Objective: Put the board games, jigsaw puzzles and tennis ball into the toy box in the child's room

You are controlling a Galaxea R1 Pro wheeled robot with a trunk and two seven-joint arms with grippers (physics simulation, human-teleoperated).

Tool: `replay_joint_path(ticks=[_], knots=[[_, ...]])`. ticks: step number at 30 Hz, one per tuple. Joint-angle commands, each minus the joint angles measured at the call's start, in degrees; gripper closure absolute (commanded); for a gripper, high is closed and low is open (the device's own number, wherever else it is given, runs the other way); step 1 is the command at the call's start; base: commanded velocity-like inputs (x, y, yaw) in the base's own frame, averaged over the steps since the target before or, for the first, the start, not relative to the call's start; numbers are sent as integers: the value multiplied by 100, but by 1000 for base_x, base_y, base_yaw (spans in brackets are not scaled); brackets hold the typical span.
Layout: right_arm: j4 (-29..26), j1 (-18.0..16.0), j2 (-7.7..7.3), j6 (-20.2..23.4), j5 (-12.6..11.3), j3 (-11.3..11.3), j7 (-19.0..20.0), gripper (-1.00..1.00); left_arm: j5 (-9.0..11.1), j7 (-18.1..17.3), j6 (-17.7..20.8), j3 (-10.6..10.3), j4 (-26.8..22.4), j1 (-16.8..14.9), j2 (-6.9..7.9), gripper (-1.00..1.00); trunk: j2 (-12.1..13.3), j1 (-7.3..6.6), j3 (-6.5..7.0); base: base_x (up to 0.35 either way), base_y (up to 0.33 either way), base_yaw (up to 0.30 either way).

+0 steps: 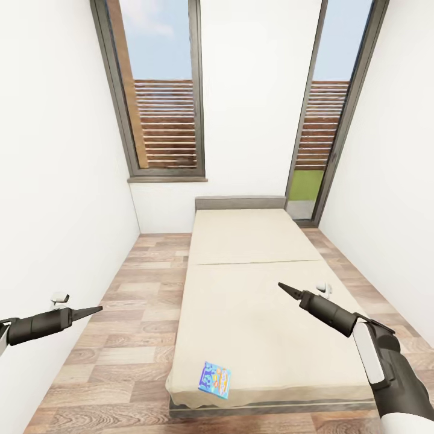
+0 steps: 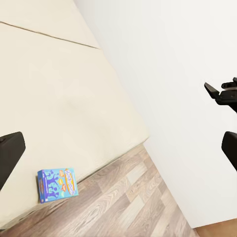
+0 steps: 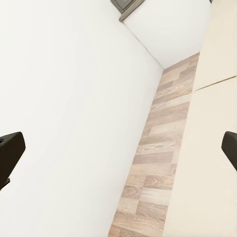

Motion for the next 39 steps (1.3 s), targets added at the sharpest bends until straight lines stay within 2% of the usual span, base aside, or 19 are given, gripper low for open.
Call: replay_joint_path(ticks=[1, 10, 17, 23, 32, 39], knots=[[0, -6, 0, 36, -21, -5, 7, -100, -30, -30, 60, 19, 0, -6, -3, -100, -13, 4, -13, -5, 0, 0], [178, -7, 7, 36, -24, 3, -19, -100, -31, -30, 60, 22, 1, -6, -1, -100, -13, 4, -13, -52, 0, 0], [1013, -26, -7, 94, -40, -2, -360, -100, -30, -30, 60, 17, 0, -6, -5, -100, -13, 4, -13, -19, 0, 0], [1890, -204, -50, 124, -94, -6, -602, -100, -30, -30, 60, 18, 0, -6, -6, -100, -13, 4, -13, -4, 0, 0], [2459, -311, 14, 72, -141, -37, -698, -100, -26, -30, 62, 18, 0, -6, -5, -100, -13, 4, -13, 0, 0, 0], [2581, -305, 57, 53, -162, -31, -667, -100, -21, -30, 66, 19, 0, -6, -2, -100, -13, 4, -13, 0, 0, 0]])
